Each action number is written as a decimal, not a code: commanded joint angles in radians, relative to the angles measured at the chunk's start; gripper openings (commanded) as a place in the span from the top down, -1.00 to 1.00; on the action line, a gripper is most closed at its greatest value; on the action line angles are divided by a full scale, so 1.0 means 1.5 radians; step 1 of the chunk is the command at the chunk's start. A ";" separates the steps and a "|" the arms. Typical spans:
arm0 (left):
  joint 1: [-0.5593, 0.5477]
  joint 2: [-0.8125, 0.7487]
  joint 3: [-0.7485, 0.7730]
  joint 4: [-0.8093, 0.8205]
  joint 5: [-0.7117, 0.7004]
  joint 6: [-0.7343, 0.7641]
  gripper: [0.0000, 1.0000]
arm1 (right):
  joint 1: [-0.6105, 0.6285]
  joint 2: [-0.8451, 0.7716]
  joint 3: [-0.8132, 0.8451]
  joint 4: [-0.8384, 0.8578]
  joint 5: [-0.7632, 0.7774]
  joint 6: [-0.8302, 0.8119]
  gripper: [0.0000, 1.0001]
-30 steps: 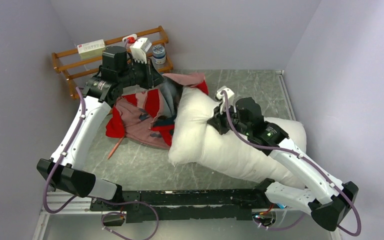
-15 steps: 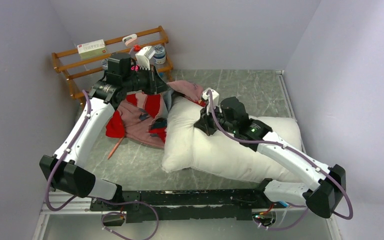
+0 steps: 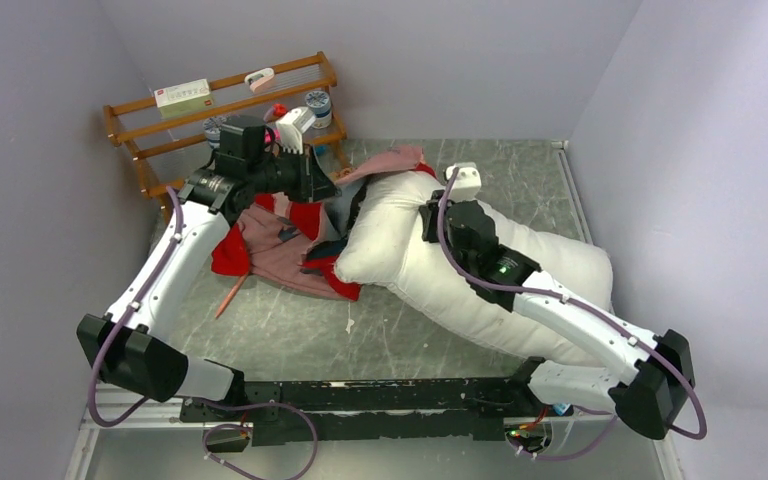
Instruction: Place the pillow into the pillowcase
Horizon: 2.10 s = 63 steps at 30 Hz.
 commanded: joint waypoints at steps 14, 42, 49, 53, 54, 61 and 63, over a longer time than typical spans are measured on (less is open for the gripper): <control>-0.066 -0.057 -0.149 0.155 0.110 -0.140 0.90 | -0.005 0.136 -0.002 0.293 0.320 0.064 1.00; -0.114 0.000 -0.135 0.102 -0.065 -0.084 0.90 | 0.018 -0.081 -0.052 0.001 -0.437 -0.409 -0.99; -0.102 -0.006 -0.127 0.091 -0.089 -0.124 0.90 | 0.083 -0.030 -0.104 0.066 -0.334 -0.500 -0.99; -0.098 -0.010 -0.127 0.095 -0.090 -0.139 0.90 | 0.125 0.020 -0.139 0.169 -0.205 -0.559 -0.99; -0.098 -0.010 -0.130 0.099 -0.087 -0.144 0.90 | 0.126 0.040 -0.141 0.206 -0.172 -0.560 -0.99; -0.098 -0.025 -0.115 0.069 -0.109 -0.148 0.90 | 0.127 0.185 -0.147 0.443 -0.001 -0.600 0.43; -0.097 -0.031 -0.102 0.053 -0.117 -0.146 0.90 | 0.120 0.205 -0.144 0.485 0.050 -0.564 1.00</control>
